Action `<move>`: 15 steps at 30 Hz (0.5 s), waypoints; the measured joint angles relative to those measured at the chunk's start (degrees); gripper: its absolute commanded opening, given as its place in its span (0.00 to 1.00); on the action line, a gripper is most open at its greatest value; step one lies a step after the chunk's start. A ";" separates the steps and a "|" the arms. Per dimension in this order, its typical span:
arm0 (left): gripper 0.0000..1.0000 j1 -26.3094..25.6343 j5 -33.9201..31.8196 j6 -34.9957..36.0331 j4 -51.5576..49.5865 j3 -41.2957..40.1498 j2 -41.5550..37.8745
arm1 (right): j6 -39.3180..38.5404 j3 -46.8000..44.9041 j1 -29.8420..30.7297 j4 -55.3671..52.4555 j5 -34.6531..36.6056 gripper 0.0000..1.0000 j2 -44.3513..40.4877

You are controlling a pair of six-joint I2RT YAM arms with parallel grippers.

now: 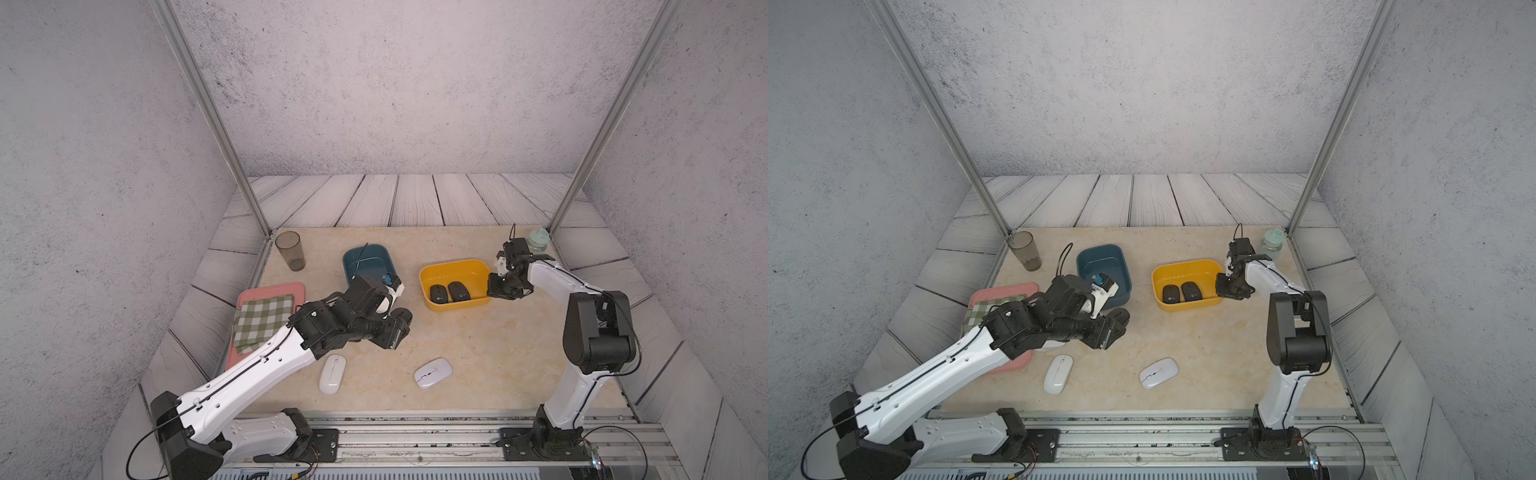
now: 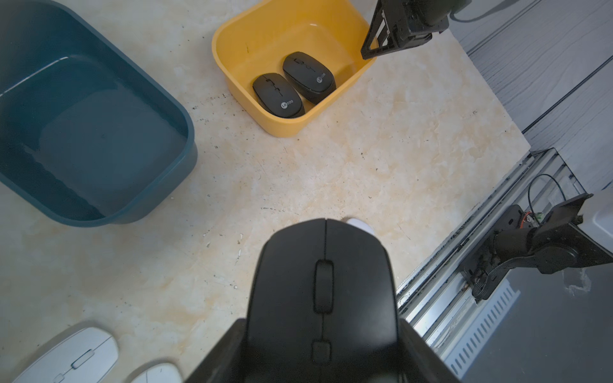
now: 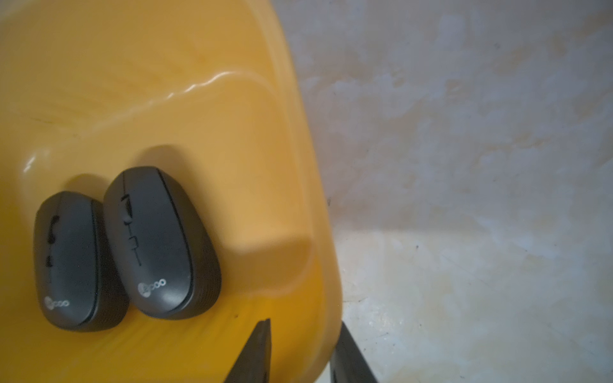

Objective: Place the mice by color into the storage box
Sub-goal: Move the storage box to the center of the board.

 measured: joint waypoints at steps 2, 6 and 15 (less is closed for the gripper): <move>0.46 0.55 -0.26 0.02 -0.39 0.00 -0.39 | 0.13 -1.38 0.13 0.87 0.02 0.25 -0.20; 0.46 1.31 -0.92 0.28 -1.11 0.02 -0.44 | 1.73 -6.08 1.01 1.01 0.52 0.24 -2.45; 0.46 1.40 -0.52 0.46 -0.90 1.40 2.36 | 8.04 -13.55 4.24 -4.81 -0.37 0.28 -12.96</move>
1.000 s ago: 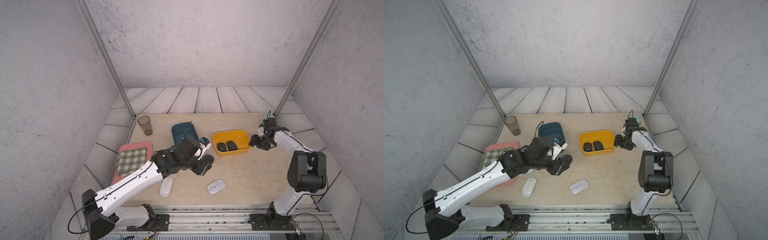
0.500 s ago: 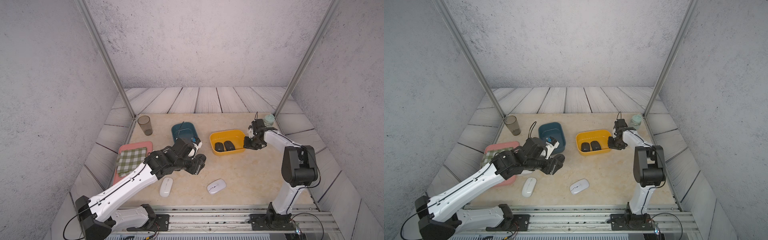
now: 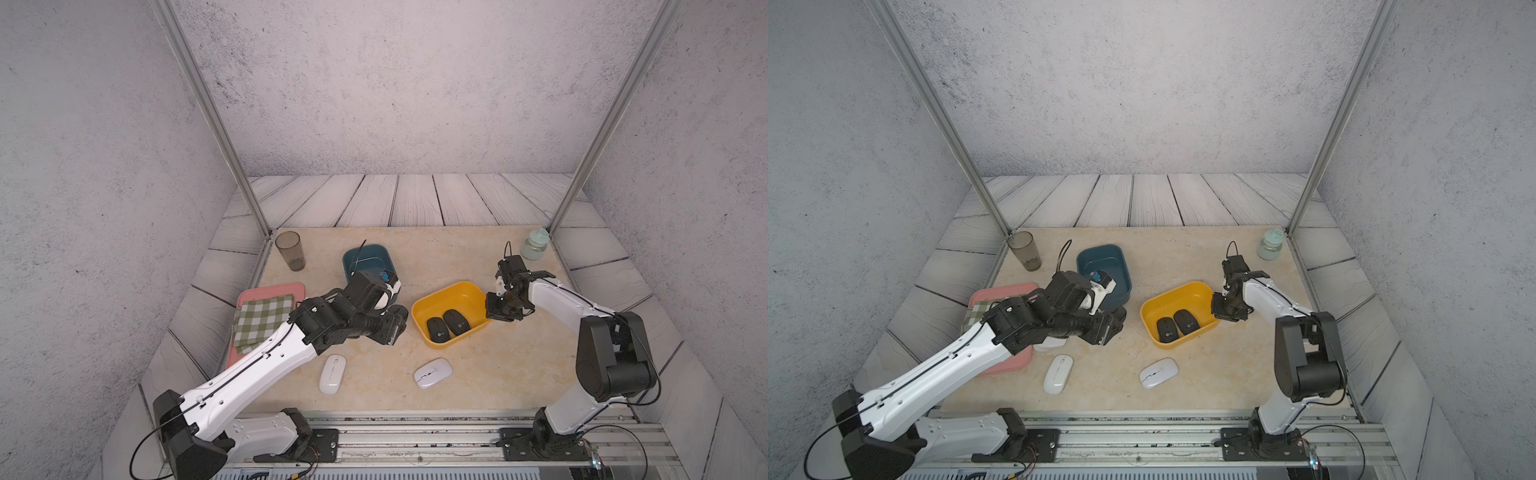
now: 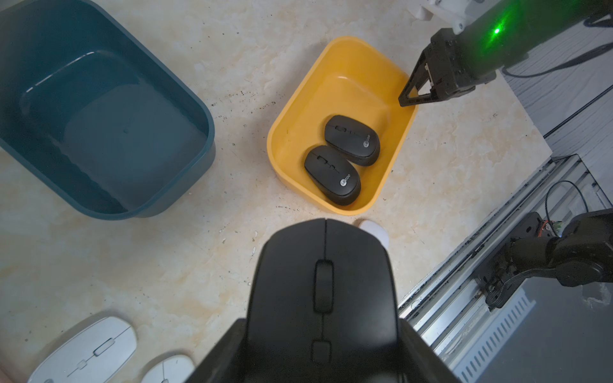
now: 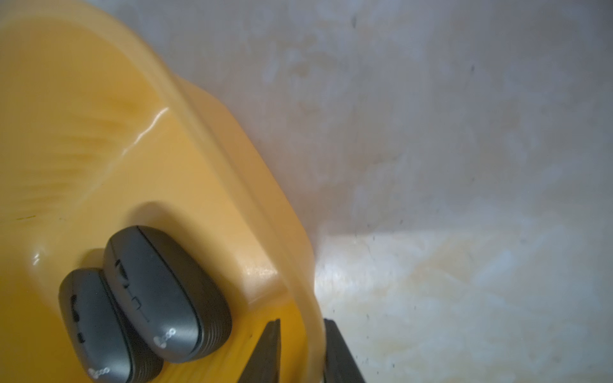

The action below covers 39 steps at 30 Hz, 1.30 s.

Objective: Place the mice by color into the storage box
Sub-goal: Move the storage box to the center of the board, then place the mouse in the storage box.

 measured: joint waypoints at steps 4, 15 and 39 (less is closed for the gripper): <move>0.46 0.00 0.66 -0.07 0.57 0.09 0.98 | 2.80 -1.64 0.42 -2.19 -1.44 0.30 -4.09; 0.44 -0.28 7.17 -4.83 9.40 2.10 9.55 | 7.74 -6.49 6.34 -3.17 -6.64 0.36 -9.55; 0.38 -1.60 13.44 -38.12 20.44 37.73 60.17 | 2.40 -4.00 -6.40 -12.55 -1.07 0.82 -29.03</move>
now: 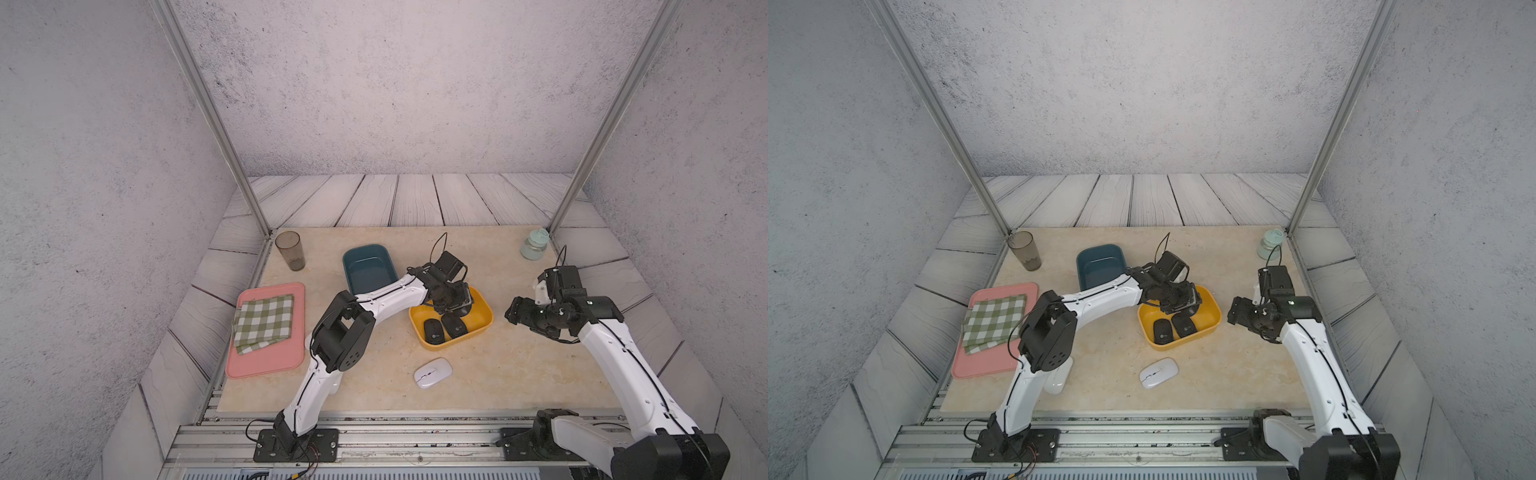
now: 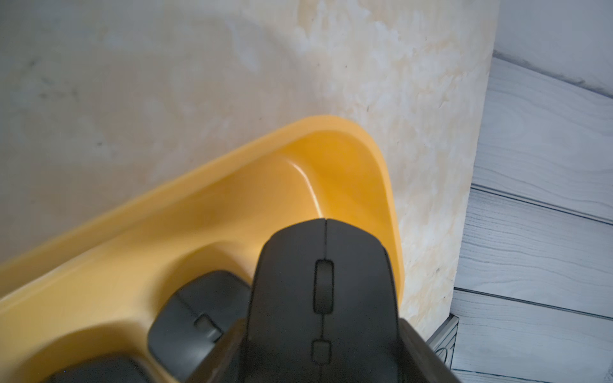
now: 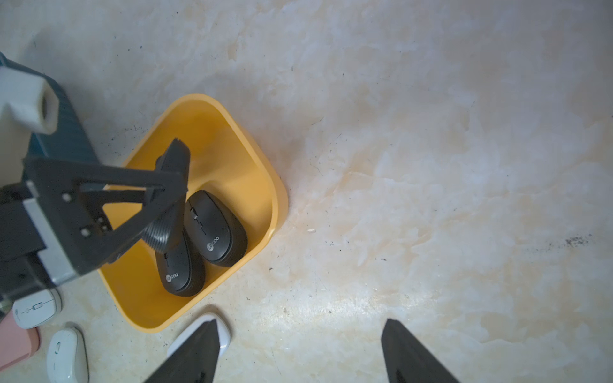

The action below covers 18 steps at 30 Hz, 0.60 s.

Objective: Place the mice by color into the storage box
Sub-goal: Place the mouse in the storage box.

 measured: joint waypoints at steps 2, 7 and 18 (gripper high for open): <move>0.40 -0.31 -0.07 -0.39 -0.76 2.12 1.51 | -0.61 -0.13 0.00 -0.02 -0.28 0.82 0.00; 0.47 -1.11 -0.46 -2.03 -2.08 2.86 3.74 | -1.46 -0.13 -0.11 0.13 -0.83 0.82 0.00; 0.75 -2.36 -1.14 -3.65 -4.94 8.61 8.72 | -2.91 -0.55 -0.11 0.31 -1.36 0.83 -1.27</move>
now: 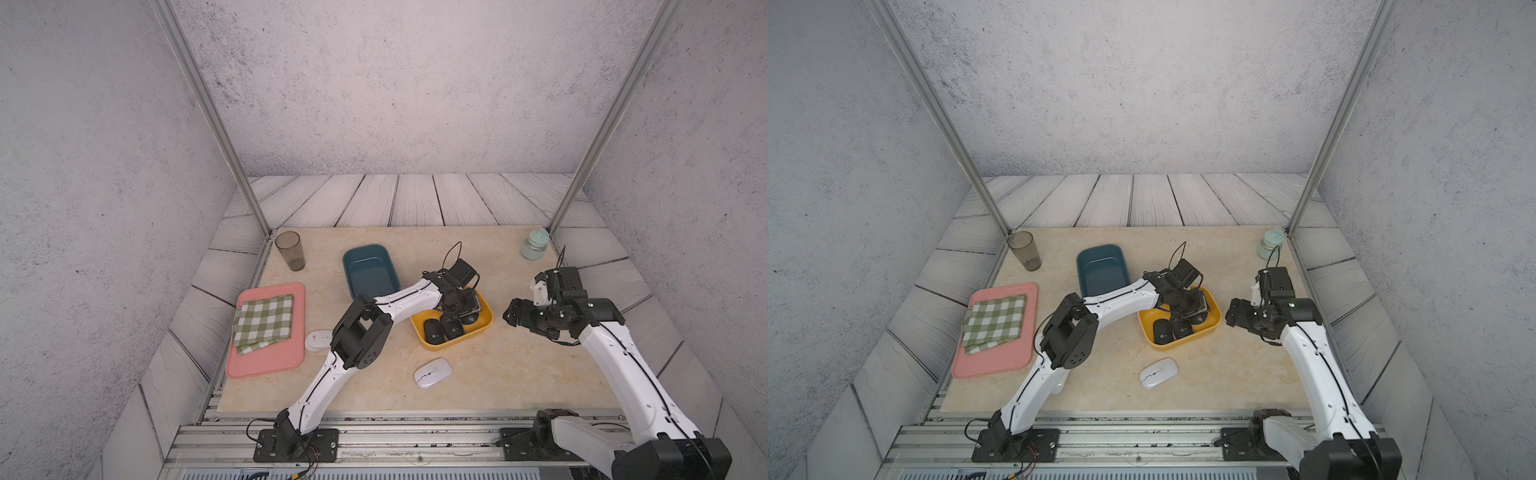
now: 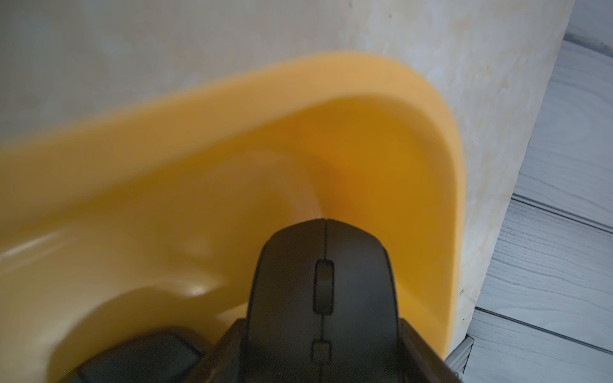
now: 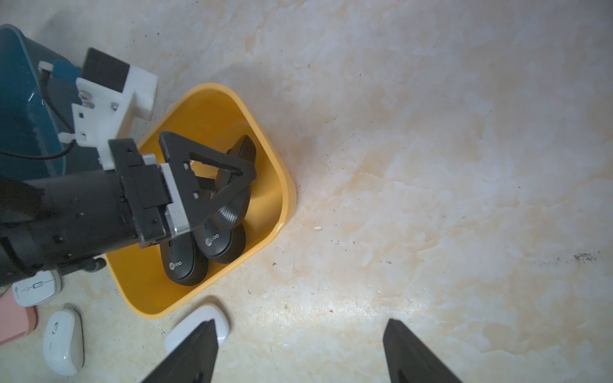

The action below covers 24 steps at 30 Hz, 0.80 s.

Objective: Place the mice by color into the storage box
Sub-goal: Place the mouse in the storage box, then move the storage box to the center of the board.

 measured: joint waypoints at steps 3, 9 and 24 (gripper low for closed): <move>0.78 -0.26 -0.22 -0.13 -0.33 0.61 0.00 | -0.09 -0.46 0.00 0.11 -0.48 0.83 -0.35; 0.80 -0.28 -1.11 0.22 -1.16 2.78 -0.15 | -0.07 -0.79 0.00 0.35 -1.44 0.84 -0.39; 0.82 3.72 -11.32 13.22 -0.59 -19.65 -35.98 | -0.61 -0.59 5.11 3.82 -9.68 0.69 -2.32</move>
